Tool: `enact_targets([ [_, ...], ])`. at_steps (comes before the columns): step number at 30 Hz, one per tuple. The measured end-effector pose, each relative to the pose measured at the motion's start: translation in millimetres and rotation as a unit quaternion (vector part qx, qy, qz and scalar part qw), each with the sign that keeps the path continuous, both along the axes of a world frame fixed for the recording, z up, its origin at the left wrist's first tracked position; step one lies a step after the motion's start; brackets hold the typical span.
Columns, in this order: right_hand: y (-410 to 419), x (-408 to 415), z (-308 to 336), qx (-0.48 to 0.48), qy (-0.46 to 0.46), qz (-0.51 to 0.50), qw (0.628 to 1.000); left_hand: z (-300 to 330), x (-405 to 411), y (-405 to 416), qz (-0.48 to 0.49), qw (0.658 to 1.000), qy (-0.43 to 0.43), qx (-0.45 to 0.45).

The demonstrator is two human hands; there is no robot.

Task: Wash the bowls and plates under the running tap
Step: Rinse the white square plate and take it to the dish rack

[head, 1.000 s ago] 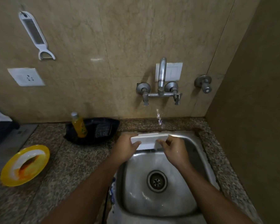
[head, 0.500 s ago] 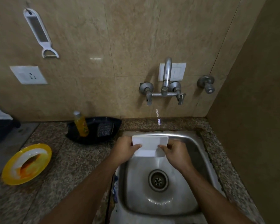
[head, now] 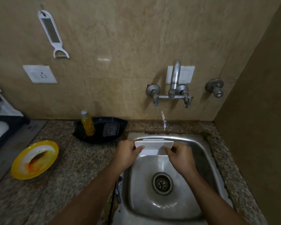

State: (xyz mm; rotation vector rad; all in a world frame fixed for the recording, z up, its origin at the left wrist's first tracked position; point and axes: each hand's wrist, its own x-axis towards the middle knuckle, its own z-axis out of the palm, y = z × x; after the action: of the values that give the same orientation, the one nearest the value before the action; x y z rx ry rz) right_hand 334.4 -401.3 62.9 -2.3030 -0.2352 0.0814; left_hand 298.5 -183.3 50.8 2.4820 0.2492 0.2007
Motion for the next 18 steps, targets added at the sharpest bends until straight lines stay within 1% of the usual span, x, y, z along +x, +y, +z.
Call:
enact_targets([
  [2, 3.8, -2.4, 6.7, -0.020, -0.021, 0.030, 0.999, 3.2, -7.7, 3.7, -0.005, 1.000, -0.010, 0.022],
  [5, 20.5, -7.2, 26.7, -0.018, -0.092, 0.099, 0.991, 17.3, -26.7, 15.2, -0.002, 0.999, -0.021, 0.040],
  [6, 31.5, -8.0, 35.0, -0.044, -0.119, 0.131, 0.983, 22.8, -33.8, 21.8, 0.006, 0.999, -0.031, 0.041],
  [8, 60.7, -11.1, 49.2, -0.122, -0.175, 0.224, 0.951, 32.6, -48.9, 40.6, 0.023, 0.996, -0.067, 0.050],
  [10, 96.2, -15.8, 58.9, -0.180, -0.218, 0.296, 0.912, 42.9, -65.0, 64.6, 0.035, 0.994, -0.069, 0.082],
  [11, 115.1, -18.1, 63.3, -0.192, -0.240, 0.320, 0.896, 50.8, -74.5, 77.7, 0.045, 0.993, -0.060, 0.094],
  [13, 153.7, -25.5, 72.0, -0.196, -0.269, 0.358, 0.872, 66.8, -94.0, 107.3, 0.070, 0.989, -0.054, 0.120],
  [15, 195.4, -35.2, 81.5, -0.185, -0.289, 0.384, 0.857, 78.8, -115.4, 142.3, 0.104, 0.983, -0.059, 0.142],
  [18, 262.8, -46.5, 91.6, -0.146, -0.302, 0.405, 0.851, 96.9, -152.0, 204.6, 0.166, 0.972, -0.055, 0.154],
])
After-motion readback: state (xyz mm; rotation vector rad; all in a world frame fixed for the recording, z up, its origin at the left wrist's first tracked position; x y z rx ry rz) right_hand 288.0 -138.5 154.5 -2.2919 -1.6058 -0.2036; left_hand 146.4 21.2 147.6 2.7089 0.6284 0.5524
